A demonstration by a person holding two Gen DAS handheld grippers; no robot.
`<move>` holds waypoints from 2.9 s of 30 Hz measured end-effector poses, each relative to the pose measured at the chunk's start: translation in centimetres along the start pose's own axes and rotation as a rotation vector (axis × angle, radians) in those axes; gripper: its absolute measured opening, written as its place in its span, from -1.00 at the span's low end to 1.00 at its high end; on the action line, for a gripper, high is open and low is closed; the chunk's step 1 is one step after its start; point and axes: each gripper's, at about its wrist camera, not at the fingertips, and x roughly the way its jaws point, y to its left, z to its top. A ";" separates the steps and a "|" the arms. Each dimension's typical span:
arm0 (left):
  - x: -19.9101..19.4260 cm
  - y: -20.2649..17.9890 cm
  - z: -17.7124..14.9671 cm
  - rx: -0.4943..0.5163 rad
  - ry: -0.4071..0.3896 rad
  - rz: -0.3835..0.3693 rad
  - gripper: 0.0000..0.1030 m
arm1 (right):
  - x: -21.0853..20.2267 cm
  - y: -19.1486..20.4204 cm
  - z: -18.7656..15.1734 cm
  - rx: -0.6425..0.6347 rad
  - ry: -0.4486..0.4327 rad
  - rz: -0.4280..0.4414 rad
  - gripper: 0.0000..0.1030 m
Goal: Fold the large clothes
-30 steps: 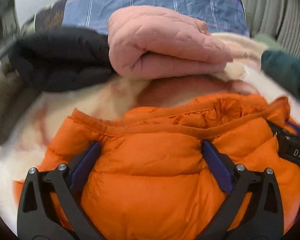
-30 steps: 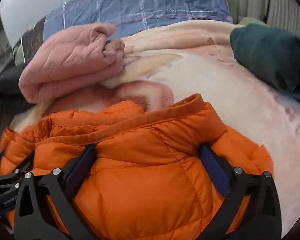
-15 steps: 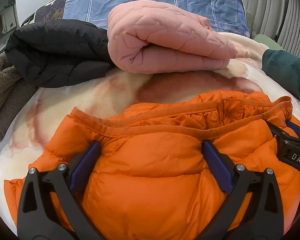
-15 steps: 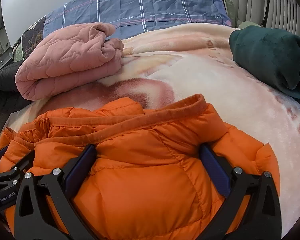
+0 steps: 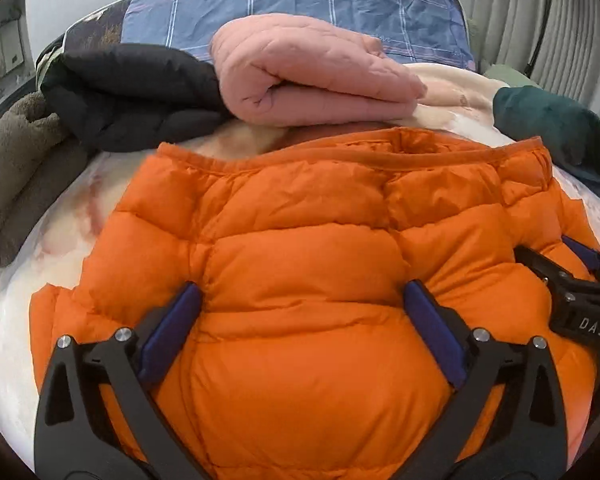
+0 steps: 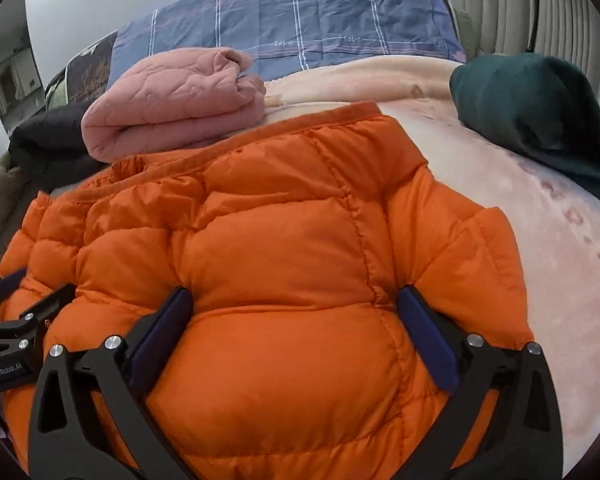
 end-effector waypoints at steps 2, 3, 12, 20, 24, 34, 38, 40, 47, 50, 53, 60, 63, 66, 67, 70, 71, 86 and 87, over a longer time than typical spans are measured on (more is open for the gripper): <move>-0.1 -0.4 -0.1 0.021 -0.006 0.030 0.96 | -0.2 0.1 0.0 -0.008 -0.006 0.001 0.97; -0.3 -0.5 -0.1 0.024 -0.012 0.032 0.96 | -0.5 0.0 0.0 -0.008 -0.010 0.015 0.97; -6.7 -0.5 -4.4 0.094 -0.051 -0.035 0.96 | -6.4 0.9 -6.3 -0.082 -0.016 0.067 0.96; -5.9 -0.9 -6.1 0.110 -0.057 0.014 0.96 | -6.8 0.8 -6.7 -0.087 -0.035 0.042 0.97; -9.9 0.4 -7.7 0.061 -0.085 -0.057 0.96 | -11.3 0.3 -8.2 -0.056 -0.075 0.093 0.97; -12.4 1.7 -10.9 0.109 -0.108 -0.072 0.96 | -12.2 0.3 -9.9 -0.107 -0.040 0.071 0.97; -14.5 4.4 -10.8 0.026 -0.149 -0.063 0.96 | -14.8 1.2 -10.2 -0.163 -0.122 0.079 0.97; -15.2 5.5 -11.0 -0.007 -0.166 -0.035 0.96 | -15.3 1.5 -10.5 -0.150 -0.121 0.112 0.97; -16.1 5.9 -11.5 -0.007 -0.167 -0.013 0.96 | -15.1 3.1 -11.1 -0.159 -0.114 0.133 0.97; -15.8 5.8 -12.0 0.000 -0.155 -0.008 0.96 | -15.5 3.8 -11.1 -0.167 -0.133 0.141 0.88; -15.0 5.7 -12.2 -0.007 -0.133 -0.018 0.96 | -15.6 4.5 -11.1 -0.185 -0.127 0.165 0.46; -13.5 6.5 -12.8 -0.032 -0.090 -0.038 0.96 | -15.3 5.6 -11.1 -0.156 -0.102 0.252 0.13; -12.9 7.5 -13.0 -0.070 -0.074 -0.051 0.96 | -15.1 6.2 -11.4 -0.171 -0.090 0.259 0.13; -12.2 8.6 -13.3 -0.123 -0.060 -0.076 0.96 | -15.2 6.7 -11.5 -0.184 -0.091 0.277 0.13; -12.0 8.8 -13.4 -0.135 -0.057 -0.085 0.96 | -15.3 6.8 -11.6 -0.193 -0.092 0.274 0.13; -11.6 9.4 -13.6 -0.161 -0.052 -0.119 0.96 | -14.2 7.2 -11.8 -0.205 -0.056 0.256 0.13; -11.4 9.4 -13.6 -0.162 -0.052 -0.124 0.96 | -13.6 7.1 -11.8 -0.196 -0.033 0.260 0.13; -11.1 13.1 -13.2 -0.331 -0.073 -0.289 0.51 | -15.8 8.3 -3.6 -0.199 -0.148 0.279 0.18; -11.0 13.4 -13.1 -0.351 -0.067 -0.290 0.51 | -15.3 8.4 -2.6 -0.194 -0.158 0.268 0.18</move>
